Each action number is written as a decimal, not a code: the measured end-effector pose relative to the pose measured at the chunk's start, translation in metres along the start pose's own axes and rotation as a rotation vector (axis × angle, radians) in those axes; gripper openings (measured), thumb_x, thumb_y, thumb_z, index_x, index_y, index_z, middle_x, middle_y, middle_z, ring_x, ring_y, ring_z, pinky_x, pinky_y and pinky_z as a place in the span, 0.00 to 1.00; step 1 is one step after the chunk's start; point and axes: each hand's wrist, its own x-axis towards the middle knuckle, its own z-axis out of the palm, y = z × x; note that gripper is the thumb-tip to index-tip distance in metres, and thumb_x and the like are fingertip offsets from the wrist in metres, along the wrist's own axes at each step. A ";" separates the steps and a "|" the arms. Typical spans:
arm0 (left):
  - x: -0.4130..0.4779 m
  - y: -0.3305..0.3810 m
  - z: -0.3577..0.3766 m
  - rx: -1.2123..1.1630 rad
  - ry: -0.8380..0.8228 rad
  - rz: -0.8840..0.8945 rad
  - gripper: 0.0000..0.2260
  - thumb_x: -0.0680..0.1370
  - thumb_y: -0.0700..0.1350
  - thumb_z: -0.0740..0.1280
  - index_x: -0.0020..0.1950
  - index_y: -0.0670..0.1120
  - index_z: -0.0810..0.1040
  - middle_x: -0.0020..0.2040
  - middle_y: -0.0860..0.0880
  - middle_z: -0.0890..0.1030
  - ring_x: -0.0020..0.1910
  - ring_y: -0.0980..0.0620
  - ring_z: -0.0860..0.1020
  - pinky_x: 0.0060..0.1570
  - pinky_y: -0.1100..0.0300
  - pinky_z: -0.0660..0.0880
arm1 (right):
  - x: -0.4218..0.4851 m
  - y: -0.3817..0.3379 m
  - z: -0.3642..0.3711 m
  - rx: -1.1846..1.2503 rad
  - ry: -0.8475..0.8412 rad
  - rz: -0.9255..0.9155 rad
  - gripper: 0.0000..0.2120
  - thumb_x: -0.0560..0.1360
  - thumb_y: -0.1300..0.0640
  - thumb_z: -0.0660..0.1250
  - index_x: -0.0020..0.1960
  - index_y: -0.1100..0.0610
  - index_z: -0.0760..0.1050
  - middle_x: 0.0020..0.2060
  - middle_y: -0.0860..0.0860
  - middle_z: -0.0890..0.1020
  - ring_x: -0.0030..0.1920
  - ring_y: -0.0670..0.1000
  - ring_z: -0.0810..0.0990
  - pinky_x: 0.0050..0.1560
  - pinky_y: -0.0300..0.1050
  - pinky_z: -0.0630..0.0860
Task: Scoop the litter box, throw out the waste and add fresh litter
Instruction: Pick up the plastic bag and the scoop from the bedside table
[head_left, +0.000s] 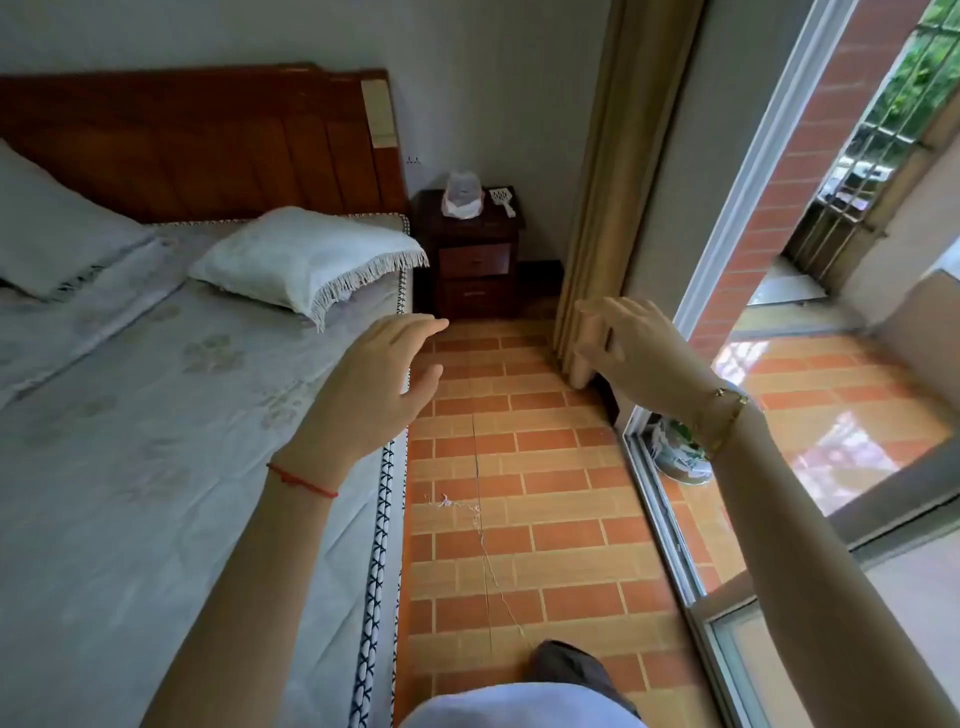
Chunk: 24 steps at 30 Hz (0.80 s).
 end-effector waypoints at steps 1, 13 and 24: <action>0.006 -0.005 0.005 -0.019 0.001 -0.009 0.20 0.79 0.47 0.61 0.71 0.44 0.70 0.68 0.48 0.74 0.69 0.51 0.69 0.71 0.52 0.65 | 0.007 0.004 0.004 0.004 0.007 -0.001 0.24 0.77 0.47 0.63 0.71 0.52 0.67 0.64 0.51 0.75 0.68 0.54 0.67 0.67 0.55 0.67; 0.136 -0.067 0.062 -0.017 -0.076 -0.124 0.19 0.80 0.45 0.63 0.72 0.47 0.70 0.69 0.51 0.73 0.69 0.53 0.69 0.70 0.56 0.66 | 0.146 0.077 0.044 -0.006 -0.045 0.020 0.24 0.78 0.46 0.62 0.71 0.52 0.65 0.64 0.50 0.74 0.69 0.53 0.64 0.68 0.52 0.64; 0.289 -0.135 0.108 0.027 -0.069 -0.205 0.20 0.80 0.46 0.62 0.72 0.47 0.69 0.70 0.51 0.71 0.71 0.55 0.65 0.68 0.72 0.53 | 0.317 0.154 0.059 0.038 -0.037 -0.042 0.23 0.78 0.47 0.62 0.71 0.52 0.66 0.64 0.49 0.74 0.69 0.51 0.65 0.68 0.50 0.64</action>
